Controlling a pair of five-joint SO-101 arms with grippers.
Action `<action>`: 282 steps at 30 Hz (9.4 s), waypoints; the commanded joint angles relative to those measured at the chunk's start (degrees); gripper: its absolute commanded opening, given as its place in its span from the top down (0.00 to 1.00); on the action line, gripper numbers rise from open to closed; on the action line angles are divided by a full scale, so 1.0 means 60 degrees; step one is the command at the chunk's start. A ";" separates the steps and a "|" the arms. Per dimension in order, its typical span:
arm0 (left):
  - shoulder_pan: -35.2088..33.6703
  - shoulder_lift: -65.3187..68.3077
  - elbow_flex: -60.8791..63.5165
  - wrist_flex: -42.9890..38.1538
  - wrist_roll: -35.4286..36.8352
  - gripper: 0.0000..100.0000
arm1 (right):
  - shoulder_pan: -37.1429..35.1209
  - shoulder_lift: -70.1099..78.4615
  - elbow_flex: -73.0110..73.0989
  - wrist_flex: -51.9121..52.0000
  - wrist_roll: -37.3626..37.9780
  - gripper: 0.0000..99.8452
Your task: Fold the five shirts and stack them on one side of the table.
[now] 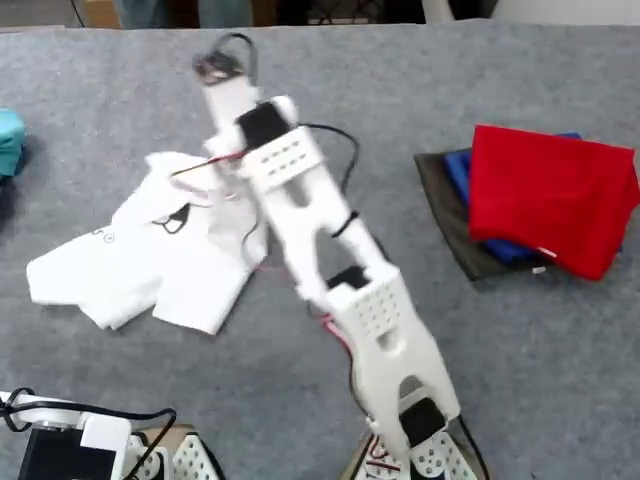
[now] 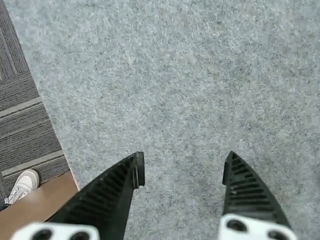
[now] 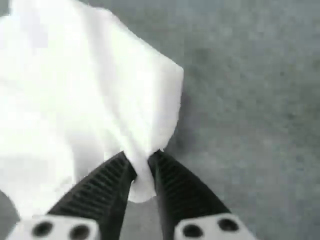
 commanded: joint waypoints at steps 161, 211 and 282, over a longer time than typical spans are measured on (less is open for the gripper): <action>0.0960 0.5216 -0.8110 0.5319 -0.7780 0.97 | 0.0762 0.2147 -0.2645 -0.0527 0.0073 0.72; 0.0930 0.5216 -0.8110 0.5319 -0.7780 0.97 | 0.0366 0.4608 -0.4286 -0.1509 0.0073 0.72; 0.8256 0.6081 -0.8051 0.4117 0.4806 0.86 | 0.2051 0.5414 -0.5531 -0.0484 0.2374 0.99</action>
